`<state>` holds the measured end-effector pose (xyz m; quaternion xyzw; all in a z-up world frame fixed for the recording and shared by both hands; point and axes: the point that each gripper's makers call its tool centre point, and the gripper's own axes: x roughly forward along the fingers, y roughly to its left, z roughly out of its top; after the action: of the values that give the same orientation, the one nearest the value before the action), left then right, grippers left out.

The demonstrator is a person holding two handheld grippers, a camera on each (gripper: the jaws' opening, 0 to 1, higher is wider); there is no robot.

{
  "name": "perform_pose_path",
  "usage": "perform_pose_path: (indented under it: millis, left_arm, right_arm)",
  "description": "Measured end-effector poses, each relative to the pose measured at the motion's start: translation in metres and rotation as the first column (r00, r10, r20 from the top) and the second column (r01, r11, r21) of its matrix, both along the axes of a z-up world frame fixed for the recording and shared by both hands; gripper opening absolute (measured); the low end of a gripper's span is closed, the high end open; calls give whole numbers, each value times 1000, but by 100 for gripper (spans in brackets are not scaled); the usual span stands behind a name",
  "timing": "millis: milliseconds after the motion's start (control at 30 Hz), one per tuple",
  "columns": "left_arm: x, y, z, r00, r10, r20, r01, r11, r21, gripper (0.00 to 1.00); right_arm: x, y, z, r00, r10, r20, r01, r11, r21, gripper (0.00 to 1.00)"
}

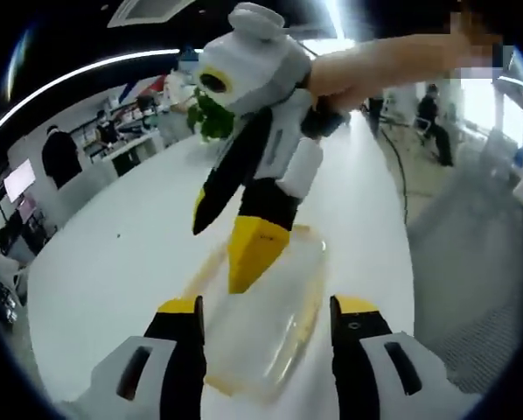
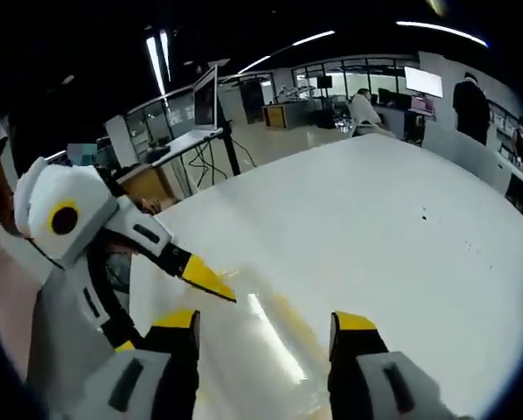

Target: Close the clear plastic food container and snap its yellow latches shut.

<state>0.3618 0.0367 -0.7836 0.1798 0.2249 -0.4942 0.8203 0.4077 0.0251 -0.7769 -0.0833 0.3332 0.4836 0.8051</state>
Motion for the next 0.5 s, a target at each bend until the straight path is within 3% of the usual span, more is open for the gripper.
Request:
perform_pose_path:
  millis: [200, 500]
  left_arm:
    - [2, 11, 11, 996, 90, -23, -91, 994, -59, 59]
    - [-2, 28, 9, 988, 154, -31, -155, 987, -32, 58]
  right_arm:
    - [-8, -18, 2, 994, -109, 23, 109, 994, 9, 60]
    - [-33, -24, -4, 983, -186, -1, 186, 982, 35, 60]
